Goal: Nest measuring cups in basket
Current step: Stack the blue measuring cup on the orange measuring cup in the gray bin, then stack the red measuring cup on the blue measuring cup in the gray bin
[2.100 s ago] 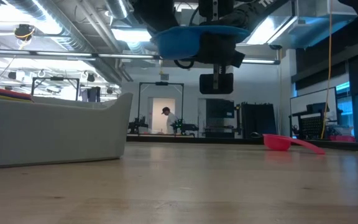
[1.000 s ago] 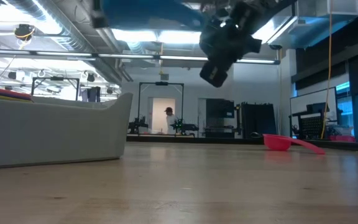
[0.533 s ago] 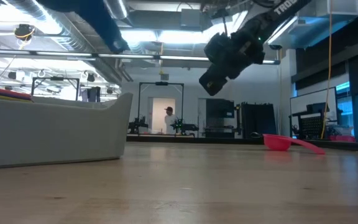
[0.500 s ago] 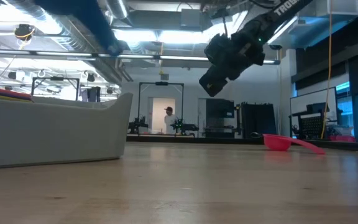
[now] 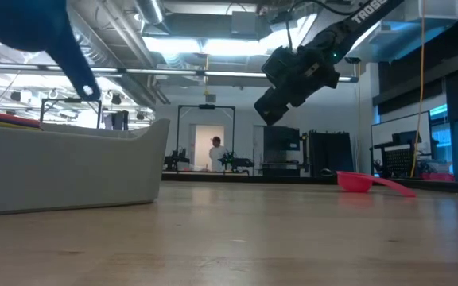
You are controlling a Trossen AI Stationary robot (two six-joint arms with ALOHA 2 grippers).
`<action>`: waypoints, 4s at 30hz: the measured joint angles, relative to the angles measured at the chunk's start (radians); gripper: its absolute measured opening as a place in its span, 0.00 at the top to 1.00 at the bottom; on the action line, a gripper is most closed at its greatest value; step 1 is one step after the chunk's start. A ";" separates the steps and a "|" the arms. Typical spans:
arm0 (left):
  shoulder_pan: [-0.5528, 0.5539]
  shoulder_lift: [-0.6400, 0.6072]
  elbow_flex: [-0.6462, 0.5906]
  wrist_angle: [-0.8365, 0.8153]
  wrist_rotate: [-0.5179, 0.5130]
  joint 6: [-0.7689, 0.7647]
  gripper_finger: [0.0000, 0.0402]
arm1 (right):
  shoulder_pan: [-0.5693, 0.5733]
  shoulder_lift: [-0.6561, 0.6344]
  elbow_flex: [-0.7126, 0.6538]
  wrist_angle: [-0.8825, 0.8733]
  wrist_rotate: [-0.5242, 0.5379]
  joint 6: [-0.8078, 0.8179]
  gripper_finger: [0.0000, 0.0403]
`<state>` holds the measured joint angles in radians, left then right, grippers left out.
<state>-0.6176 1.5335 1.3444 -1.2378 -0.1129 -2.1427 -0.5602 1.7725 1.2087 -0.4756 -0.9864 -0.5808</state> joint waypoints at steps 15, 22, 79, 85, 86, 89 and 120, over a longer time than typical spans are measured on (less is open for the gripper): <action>-0.022 0.141 -0.001 -0.012 0.022 -0.030 0.98 | 0.000 0.000 0.000 0.005 0.000 0.000 0.78; -0.022 0.192 -0.001 -0.018 0.029 -0.056 0.98 | 0.000 0.000 0.000 0.005 0.000 0.000 0.78; 0.640 0.081 0.001 0.609 0.138 2.072 0.69 | 0.034 -0.574 -0.223 -0.401 0.631 0.583 0.78; 0.760 0.081 0.001 0.635 0.237 2.203 0.69 | -0.009 -0.673 -0.401 -0.374 0.736 0.779 0.78; 0.772 0.081 0.001 0.639 0.245 2.213 0.69 | -0.023 -0.678 -0.420 -0.363 0.740 0.793 0.78; 0.799 0.081 0.001 0.652 0.275 2.232 0.69 | -0.064 -0.682 -0.458 -0.352 0.724 0.813 0.78; 0.797 0.082 0.001 0.652 0.317 2.232 0.69 | -0.246 -0.680 -0.773 -0.064 0.540 0.842 0.78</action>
<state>0.1799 1.6154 1.3449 -0.5855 0.2043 0.0895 -0.8059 1.0927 0.4360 -0.5392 -0.4463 0.2612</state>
